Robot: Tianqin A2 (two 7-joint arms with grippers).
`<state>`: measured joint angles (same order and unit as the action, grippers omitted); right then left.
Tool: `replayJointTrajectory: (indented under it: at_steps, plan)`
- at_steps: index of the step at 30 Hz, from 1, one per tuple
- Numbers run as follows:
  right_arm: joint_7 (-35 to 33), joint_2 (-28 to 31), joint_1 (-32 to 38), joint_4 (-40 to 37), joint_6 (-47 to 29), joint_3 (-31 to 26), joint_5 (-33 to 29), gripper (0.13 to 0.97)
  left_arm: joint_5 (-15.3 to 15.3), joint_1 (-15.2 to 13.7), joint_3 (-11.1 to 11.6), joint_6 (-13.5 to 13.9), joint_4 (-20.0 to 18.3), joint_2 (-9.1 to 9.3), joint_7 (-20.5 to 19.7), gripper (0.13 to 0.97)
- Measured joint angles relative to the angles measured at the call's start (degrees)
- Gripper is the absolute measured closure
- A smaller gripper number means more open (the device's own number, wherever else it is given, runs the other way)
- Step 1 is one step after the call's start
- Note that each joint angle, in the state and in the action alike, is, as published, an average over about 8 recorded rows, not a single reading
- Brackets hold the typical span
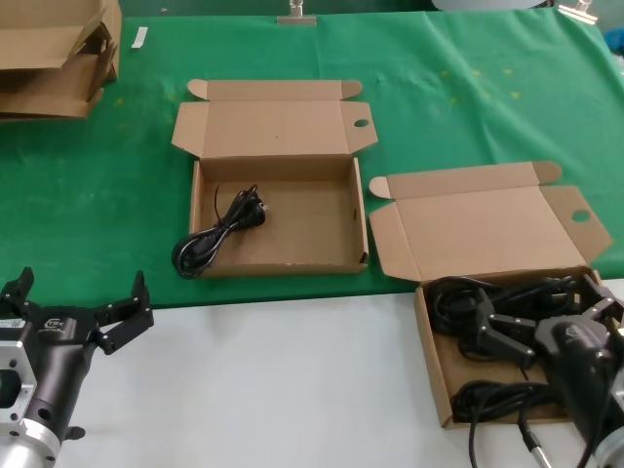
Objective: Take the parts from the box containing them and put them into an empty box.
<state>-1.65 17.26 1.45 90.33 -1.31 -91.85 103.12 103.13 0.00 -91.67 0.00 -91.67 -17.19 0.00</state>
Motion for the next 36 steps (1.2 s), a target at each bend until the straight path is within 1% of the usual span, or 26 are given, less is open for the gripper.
replayJointTrajectory:
  at_steps: [36]
  plan:
    - [0.00,0.00,0.00,0.00,0.00,0.00,0.00,0.129,0.00,0.00,0.00,0.00,0.00,0.00,0.00,0.132]
